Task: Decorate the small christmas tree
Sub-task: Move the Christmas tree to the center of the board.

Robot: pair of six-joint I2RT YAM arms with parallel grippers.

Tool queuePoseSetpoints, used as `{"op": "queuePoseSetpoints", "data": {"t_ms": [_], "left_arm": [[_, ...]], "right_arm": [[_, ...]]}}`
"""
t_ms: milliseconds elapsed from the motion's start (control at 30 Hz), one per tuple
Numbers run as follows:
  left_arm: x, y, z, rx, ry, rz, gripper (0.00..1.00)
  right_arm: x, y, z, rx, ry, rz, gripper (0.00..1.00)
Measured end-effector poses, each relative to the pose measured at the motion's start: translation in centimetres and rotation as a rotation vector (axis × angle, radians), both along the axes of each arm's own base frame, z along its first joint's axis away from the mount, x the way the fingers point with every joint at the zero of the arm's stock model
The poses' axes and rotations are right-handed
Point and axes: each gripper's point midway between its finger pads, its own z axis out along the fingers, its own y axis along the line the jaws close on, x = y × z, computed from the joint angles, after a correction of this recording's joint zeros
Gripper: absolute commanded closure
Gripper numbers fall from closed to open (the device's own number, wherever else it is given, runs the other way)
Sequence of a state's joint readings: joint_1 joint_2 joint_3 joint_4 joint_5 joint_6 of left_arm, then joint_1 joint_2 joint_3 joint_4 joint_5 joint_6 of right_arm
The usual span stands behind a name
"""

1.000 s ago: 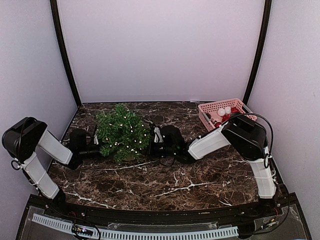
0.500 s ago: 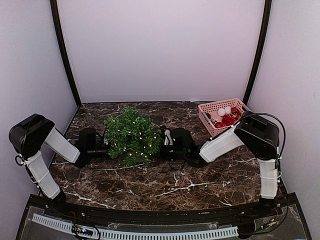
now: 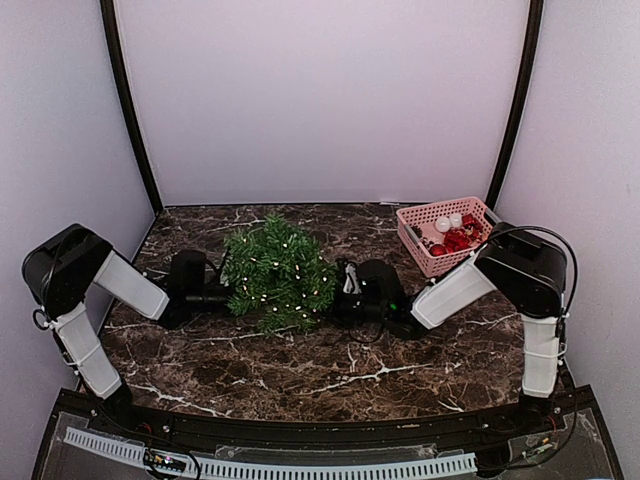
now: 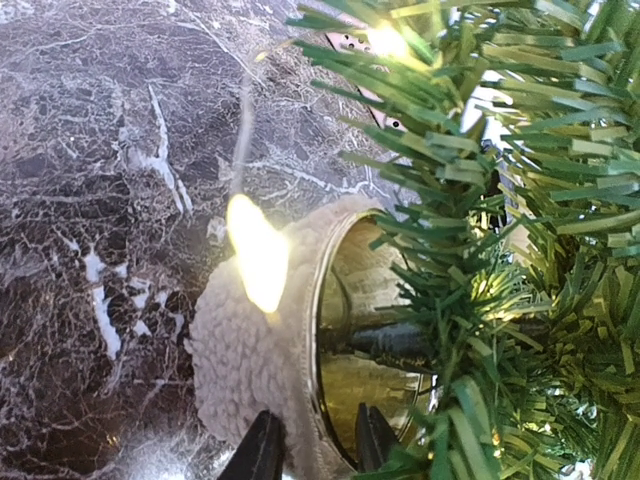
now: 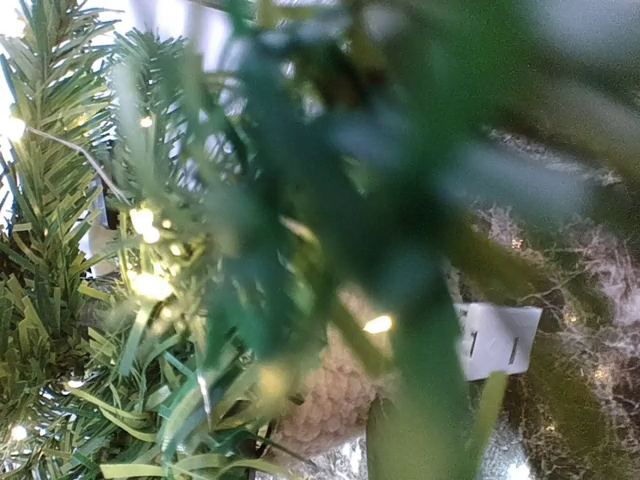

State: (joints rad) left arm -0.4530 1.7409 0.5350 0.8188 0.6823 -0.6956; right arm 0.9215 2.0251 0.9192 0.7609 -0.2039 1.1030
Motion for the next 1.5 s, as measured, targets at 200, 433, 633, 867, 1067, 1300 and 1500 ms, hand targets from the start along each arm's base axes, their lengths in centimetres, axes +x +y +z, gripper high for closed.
{"op": "queuePoseSetpoints", "data": {"t_ms": [200,433,633,867,1067,1300,1500], "left_arm": [[0.5,-0.3,0.0,0.002,0.010,-0.005,0.71],[0.8,-0.8,0.0,0.005,0.013,-0.015,0.64],[0.8,-0.9,-0.3,0.025,0.017,-0.019,0.50],[0.9,-0.3,-0.6,0.074,0.009,0.004,0.37],[0.5,0.8,-0.2,0.104,-0.018,0.049,0.31],[-0.2,3.7,-0.1,0.123,-0.037,0.130,0.27],[-0.5,7.0,1.5,0.122,-0.086,0.240,0.25]], "right_arm": [[0.3,-0.3,-0.1,0.015,0.037,-0.023,0.60],[0.9,-1.2,-0.5,0.026,0.064,-0.055,0.59],[1.2,-1.5,-0.5,0.032,0.075,-0.069,0.58],[1.2,-2.1,-0.6,0.034,0.076,-0.082,0.55],[1.0,-3.1,-0.4,0.026,0.072,-0.097,0.53],[0.4,-4.4,0.7,0.017,0.051,-0.111,0.49],[-0.5,-6.7,0.8,-0.018,0.044,-0.150,0.44]]}}
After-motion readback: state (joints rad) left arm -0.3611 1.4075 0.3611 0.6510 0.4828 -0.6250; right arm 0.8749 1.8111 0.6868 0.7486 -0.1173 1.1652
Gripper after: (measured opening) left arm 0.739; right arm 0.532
